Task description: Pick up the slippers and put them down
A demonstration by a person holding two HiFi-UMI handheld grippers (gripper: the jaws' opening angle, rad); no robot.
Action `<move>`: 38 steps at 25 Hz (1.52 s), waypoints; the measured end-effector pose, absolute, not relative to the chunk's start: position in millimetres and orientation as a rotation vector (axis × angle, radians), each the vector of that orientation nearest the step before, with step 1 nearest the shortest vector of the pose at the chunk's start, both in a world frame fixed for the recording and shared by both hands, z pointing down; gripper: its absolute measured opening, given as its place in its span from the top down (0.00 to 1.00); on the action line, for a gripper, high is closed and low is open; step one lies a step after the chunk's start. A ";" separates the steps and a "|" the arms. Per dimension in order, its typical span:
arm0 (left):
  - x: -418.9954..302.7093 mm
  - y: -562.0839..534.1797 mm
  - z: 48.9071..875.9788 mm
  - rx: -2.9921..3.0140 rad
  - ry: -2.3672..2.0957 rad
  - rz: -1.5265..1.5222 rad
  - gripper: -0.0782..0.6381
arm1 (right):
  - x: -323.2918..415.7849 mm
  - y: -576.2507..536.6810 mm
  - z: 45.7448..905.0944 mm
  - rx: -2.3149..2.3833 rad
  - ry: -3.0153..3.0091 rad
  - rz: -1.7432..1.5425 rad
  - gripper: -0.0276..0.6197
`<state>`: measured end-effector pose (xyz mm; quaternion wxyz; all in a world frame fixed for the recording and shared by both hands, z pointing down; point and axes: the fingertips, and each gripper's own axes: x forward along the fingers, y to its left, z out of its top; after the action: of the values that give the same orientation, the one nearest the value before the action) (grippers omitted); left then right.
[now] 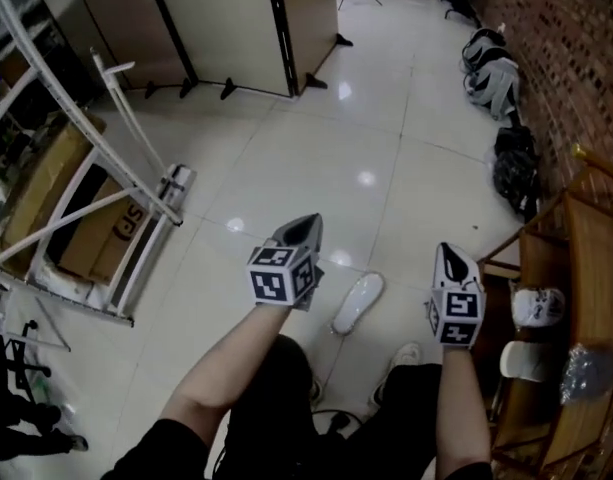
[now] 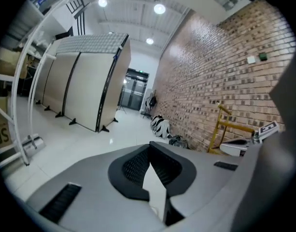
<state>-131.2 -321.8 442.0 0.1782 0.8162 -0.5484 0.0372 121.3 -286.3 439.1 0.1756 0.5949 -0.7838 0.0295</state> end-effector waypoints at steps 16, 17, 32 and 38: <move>-127.7 -142.8 304.5 2.600 -1.512 -0.216 0.88 | 91.9 -118.6 300.3 1.745 -2.553 -0.186 0.94; -125.5 -131.6 302.8 2.619 -1.505 -0.222 0.88 | 90.8 -108.8 300.3 1.746 -2.559 -0.192 0.95; -66.9 -51.2 310.8 2.809 -1.390 -0.280 0.88 | 101.2 -23.8 331.5 1.778 -2.603 -0.215 0.95; -63.7 -51.2 315.2 2.804 -1.373 -0.282 0.88 | 101.6 -25.4 339.4 1.798 -2.604 -0.195 0.95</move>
<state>-63.7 -51.2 315.2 0.0037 0.8945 -0.4379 -0.0900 101.6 -25.4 339.4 -0.0147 0.5671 -0.8213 -0.0613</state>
